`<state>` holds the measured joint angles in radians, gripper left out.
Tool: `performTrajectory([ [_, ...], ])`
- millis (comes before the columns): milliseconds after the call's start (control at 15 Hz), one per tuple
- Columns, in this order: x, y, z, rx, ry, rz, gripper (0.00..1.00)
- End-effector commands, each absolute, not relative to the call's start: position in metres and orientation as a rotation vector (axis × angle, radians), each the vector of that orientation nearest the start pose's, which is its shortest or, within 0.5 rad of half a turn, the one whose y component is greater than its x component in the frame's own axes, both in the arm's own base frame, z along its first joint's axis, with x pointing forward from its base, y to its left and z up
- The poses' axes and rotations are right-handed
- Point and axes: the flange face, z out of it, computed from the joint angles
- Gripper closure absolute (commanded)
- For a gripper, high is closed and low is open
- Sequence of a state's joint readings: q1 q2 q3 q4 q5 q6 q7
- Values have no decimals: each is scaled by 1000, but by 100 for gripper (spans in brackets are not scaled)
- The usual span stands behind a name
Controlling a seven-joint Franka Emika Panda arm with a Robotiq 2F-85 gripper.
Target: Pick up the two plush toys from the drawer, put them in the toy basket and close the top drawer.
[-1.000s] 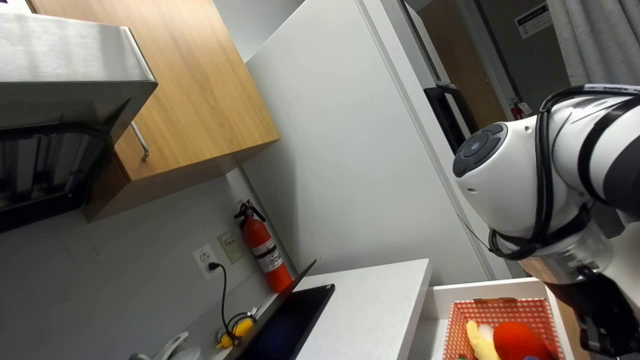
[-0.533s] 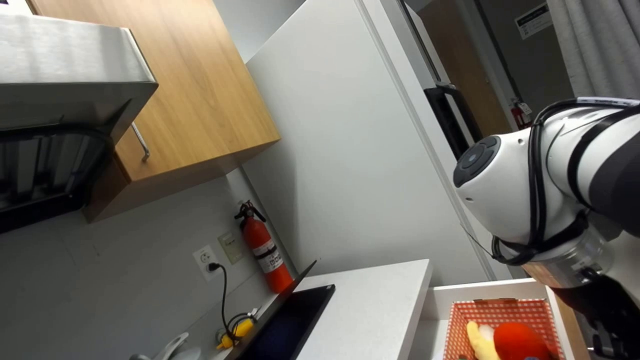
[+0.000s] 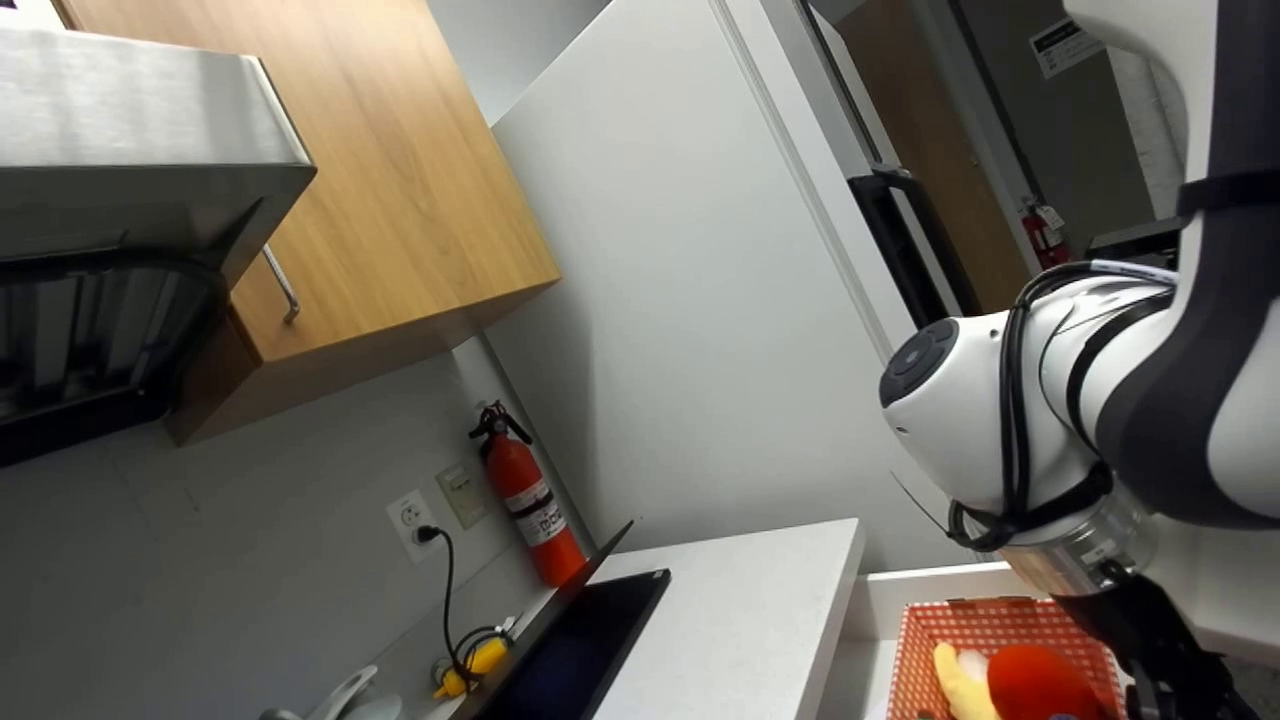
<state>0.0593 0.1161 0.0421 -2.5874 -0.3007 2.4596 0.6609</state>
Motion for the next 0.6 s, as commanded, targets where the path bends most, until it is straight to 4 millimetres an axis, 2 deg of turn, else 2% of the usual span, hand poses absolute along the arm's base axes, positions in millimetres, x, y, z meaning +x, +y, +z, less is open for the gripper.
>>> performTrajectory([
  [0,438,37,189,-3291,490,280,100],
  [267,459,34,184,-3277,504,261,100],
  [533,491,35,182,-3273,529,212,100],
])
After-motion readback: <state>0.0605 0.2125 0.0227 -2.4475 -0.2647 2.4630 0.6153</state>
